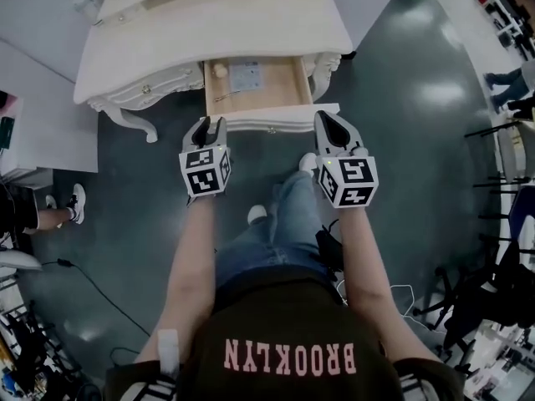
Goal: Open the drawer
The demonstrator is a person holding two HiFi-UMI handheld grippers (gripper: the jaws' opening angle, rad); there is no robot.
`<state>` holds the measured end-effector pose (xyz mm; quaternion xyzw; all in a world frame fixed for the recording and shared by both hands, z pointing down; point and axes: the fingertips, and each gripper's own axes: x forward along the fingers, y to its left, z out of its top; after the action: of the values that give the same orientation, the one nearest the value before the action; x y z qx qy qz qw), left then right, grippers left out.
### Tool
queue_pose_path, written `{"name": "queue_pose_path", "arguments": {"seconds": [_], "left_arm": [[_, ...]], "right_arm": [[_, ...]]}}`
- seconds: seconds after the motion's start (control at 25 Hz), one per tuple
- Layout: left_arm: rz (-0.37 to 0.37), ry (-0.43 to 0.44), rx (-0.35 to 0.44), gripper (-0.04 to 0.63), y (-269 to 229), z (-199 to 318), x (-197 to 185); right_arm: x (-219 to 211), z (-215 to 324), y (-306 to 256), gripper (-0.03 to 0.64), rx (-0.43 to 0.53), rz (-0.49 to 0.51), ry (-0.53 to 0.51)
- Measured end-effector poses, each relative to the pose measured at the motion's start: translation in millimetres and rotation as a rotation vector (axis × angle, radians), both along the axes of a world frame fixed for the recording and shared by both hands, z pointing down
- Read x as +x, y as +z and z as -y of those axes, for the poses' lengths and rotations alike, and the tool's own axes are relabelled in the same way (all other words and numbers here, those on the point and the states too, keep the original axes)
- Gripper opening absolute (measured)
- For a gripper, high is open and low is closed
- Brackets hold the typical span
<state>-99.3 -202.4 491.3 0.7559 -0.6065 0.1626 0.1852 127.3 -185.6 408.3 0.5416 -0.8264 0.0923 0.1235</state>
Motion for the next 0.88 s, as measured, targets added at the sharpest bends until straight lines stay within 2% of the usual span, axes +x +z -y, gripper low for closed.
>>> {"name": "queue_pose_path", "arguments": {"seconds": [0.28, 0.4, 0.6, 0.88], "left_arm": [[0.042, 0.055, 0.138, 0.103, -58.2, -6.4, 0.8], [0.027, 0.05, 0.194, 0.086, -86.4, -5.4, -4.4], [-0.021, 0.024, 0.281, 0.026, -131.7, 1.5, -13.3], [0.027, 0.118, 0.345, 0.006, -183.3, 10.9, -1.0]], "right_arm": [[-6.4, -0.3, -39.6, -0.003, 0.07, 0.038, 0.007], [-4.9, -1.2, -56.8, -0.003, 0.1, 0.046, 0.02], [-5.1, -1.5, -80.1, -0.003, 0.156, 0.004, 0.019], [-6.6, 4.1, -114.9, -0.003, 0.236, -0.023, 0.011]]}}
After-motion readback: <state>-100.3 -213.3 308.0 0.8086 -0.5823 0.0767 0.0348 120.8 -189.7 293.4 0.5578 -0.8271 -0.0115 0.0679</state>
